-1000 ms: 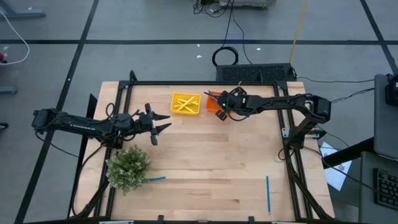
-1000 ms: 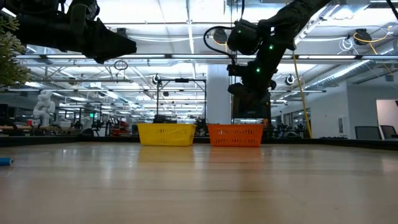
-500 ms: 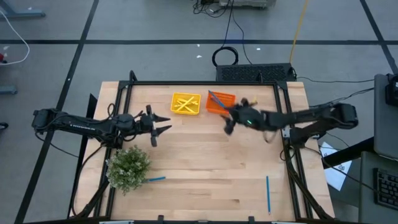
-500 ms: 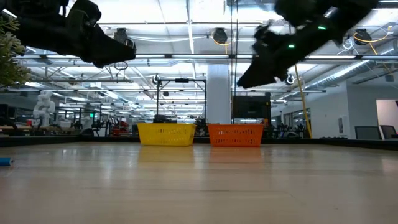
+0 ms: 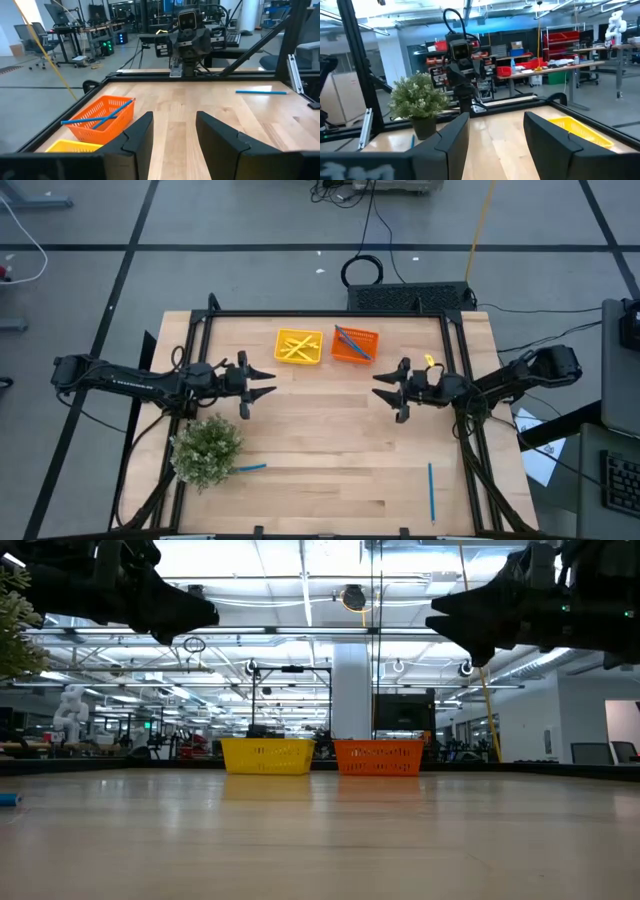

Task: Sort pens & pencils
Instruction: Put the right blue pencil into the orange bin

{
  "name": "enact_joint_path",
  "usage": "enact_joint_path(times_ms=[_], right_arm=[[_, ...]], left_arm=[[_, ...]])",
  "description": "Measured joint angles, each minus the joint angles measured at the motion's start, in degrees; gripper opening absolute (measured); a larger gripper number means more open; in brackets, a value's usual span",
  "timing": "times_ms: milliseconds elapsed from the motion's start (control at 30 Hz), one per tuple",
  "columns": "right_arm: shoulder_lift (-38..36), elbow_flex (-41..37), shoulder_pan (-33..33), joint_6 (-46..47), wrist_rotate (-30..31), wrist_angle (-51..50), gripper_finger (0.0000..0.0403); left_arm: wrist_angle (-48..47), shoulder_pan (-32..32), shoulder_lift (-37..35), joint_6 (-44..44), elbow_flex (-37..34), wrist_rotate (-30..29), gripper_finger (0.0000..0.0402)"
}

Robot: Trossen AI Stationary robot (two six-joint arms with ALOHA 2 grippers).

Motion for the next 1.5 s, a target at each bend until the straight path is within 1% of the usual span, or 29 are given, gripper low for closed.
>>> enact_joint_path(times_ms=[467,533,600,667,700,767,833,900,1000,1100,1167,1267,1333,1367,1433,1500], right_arm=[[0.02,-0.15,0.35,0.24,0.01,-1.31,0.0176],[0.02,-0.03,0.44,2.25,0.0,-1.65,0.0176],[0.0,1.61,1.5,4.44,0.03,-5.06,0.0176],[0.02,5.4,3.64,4.82,-0.03,-13.79,0.0176],[0.02,8.33,4.82,4.78,-0.07,-20.42,0.0176],[0.09,15.91,7.04,5.18,-0.06,-38.04,0.0176],[0.83,24.29,9.04,7.78,0.03,-56.71,0.0176],[3.2,31.62,11.21,14.03,0.28,-70.28,0.0176],[6.96,38.36,15.27,24.75,-0.86,-85.95,0.0176],[10.22,43.61,19.95,40.22,-6.99,-100.95,0.0176],[12.24,45.64,23.7,52.77,-13.25,-108.39,0.0176],[14.17,46.16,31.12,72.75,-22.97,-111.75,0.0176],[15.17,46.24,36.69,86.72,-27.23,-109.58,0.0176],[15.57,46.25,39.36,93.41,-28.43,-108.13,0.0176],[16.17,46.25,44.26,105.83,-28.71,-104.24,0.0176],[16.66,46.25,48.31,115.87,-28.58,-100.27,0.0176]], left_arm=[[-0.02,-0.02,0.0,-0.13,0.0,-0.09,0.0154],[-0.02,-0.02,0.0,-0.13,0.0,-0.11,0.0154],[-0.02,-0.02,0.0,-0.12,0.0,-0.12,0.0154],[0.0,-0.02,0.0,-0.11,0.0,-0.16,0.0154],[0.0,-0.02,0.0,-0.11,0.0,-0.18,0.0154],[0.0,-0.02,0.0,-0.11,0.0,-0.24,0.0154],[0.0,-0.02,0.0,-0.11,0.0,-0.24,0.0154],[-0.02,-0.02,0.0,-0.11,0.0,-0.24,0.0154],[-0.29,-0.02,0.0,-0.13,0.0,-0.24,0.0154],[-0.72,-0.02,0.0,-0.12,0.0,-0.24,0.0154],[-0.99,-0.02,0.0,-0.13,0.0,-0.25,0.0154],[-1.02,-0.02,-0.02,-0.13,-0.02,-0.28,0.0154],[-1.07,-0.02,0.0,-0.11,-0.02,-0.28,0.0154],[-1.02,-0.02,-0.02,-0.12,-0.02,-0.28,0.0154],[-1.16,-0.02,-0.02,-0.11,-0.02,-0.28,0.0154],[-1.26,-0.02,0.0,-0.11,-0.02,-0.28,0.0154]])
